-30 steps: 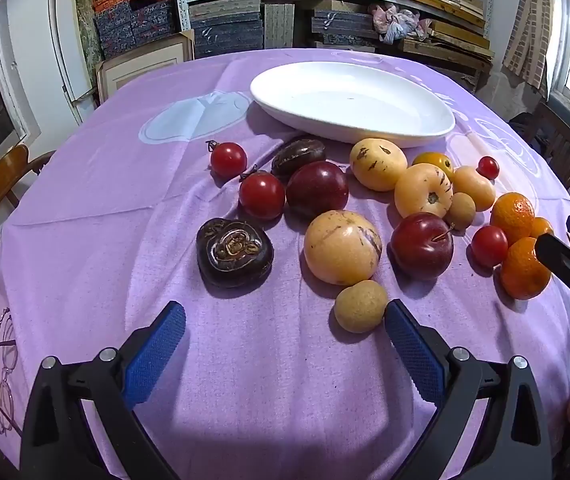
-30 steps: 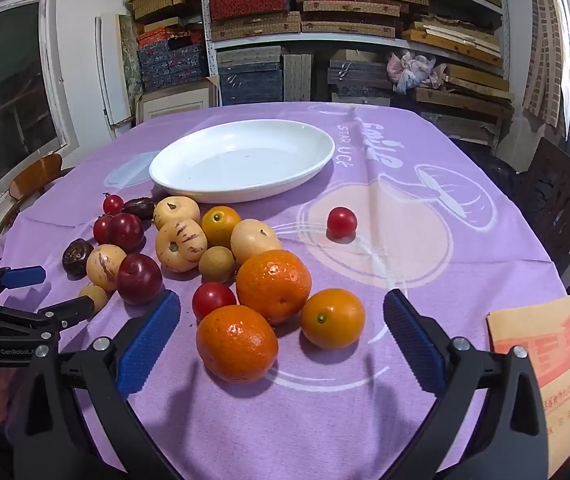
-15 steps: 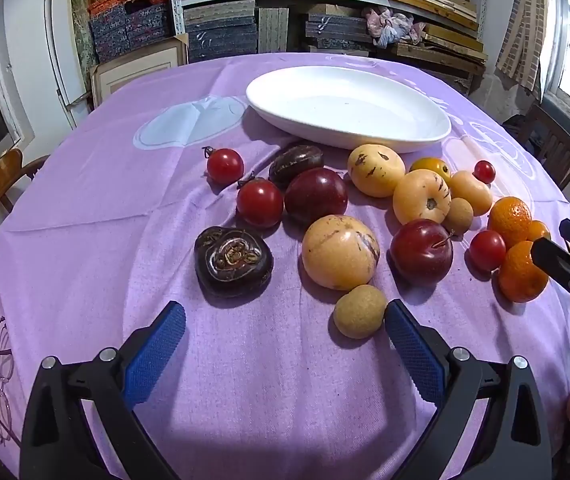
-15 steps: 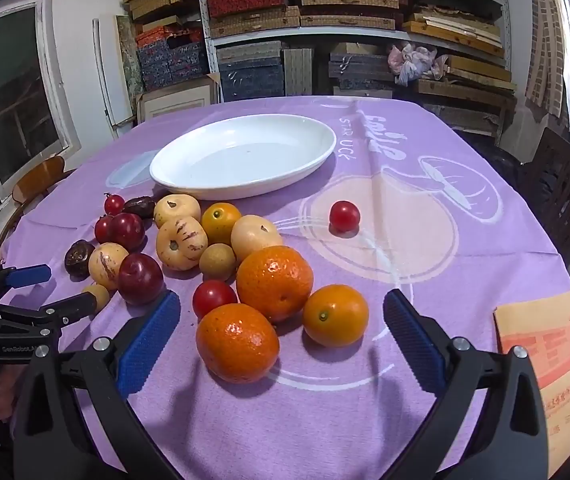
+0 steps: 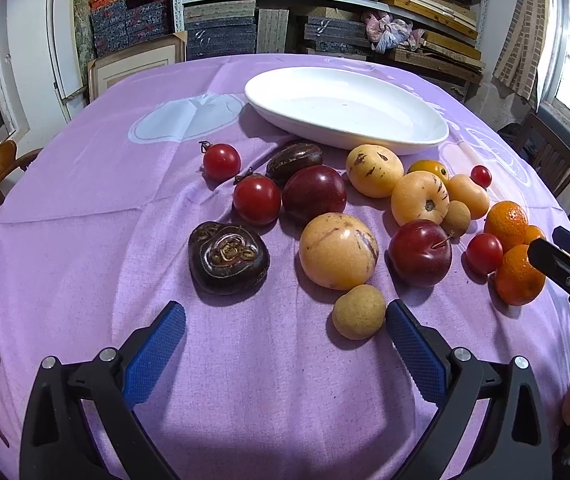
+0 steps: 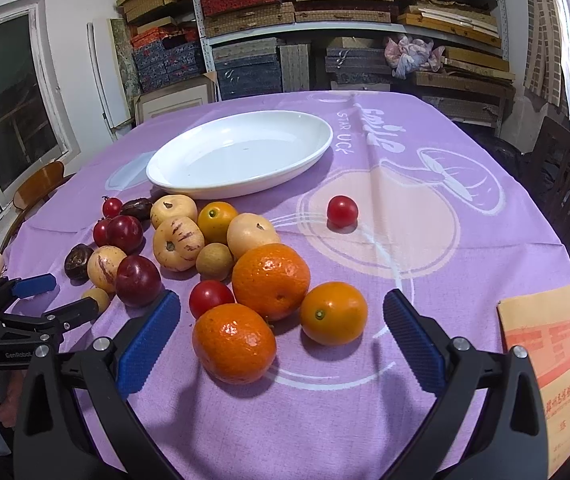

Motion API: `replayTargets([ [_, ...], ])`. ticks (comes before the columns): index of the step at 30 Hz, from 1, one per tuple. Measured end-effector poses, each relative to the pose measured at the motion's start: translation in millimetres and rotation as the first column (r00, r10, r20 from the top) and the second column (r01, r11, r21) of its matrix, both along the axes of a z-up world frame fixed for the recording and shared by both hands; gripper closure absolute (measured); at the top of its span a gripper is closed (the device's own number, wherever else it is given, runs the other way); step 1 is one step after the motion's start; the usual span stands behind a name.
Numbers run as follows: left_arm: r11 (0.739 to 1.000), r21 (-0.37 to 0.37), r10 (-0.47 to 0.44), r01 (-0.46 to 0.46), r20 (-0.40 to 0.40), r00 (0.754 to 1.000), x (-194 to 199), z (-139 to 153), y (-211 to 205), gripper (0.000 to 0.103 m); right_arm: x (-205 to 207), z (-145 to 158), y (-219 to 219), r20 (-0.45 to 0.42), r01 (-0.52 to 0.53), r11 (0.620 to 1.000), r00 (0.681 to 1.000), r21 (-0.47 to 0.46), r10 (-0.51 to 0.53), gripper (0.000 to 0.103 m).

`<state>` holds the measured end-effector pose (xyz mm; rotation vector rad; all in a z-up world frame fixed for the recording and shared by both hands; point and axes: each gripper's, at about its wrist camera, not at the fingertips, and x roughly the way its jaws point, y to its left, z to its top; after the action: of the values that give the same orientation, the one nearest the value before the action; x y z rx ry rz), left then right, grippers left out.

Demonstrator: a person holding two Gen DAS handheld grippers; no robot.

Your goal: Organize fruits

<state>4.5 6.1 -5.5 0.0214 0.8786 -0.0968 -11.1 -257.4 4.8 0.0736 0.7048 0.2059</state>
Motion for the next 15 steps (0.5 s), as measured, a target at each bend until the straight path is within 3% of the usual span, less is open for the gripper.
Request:
replayTargets([
  [15, 1.000, -0.007, 0.002, -0.002, 0.012, 1.000, -3.9, -0.7, 1.0, 0.003, -1.1, 1.4, -0.8, 0.004, 0.003, 1.000, 1.000, 0.001, -0.003, 0.004],
])
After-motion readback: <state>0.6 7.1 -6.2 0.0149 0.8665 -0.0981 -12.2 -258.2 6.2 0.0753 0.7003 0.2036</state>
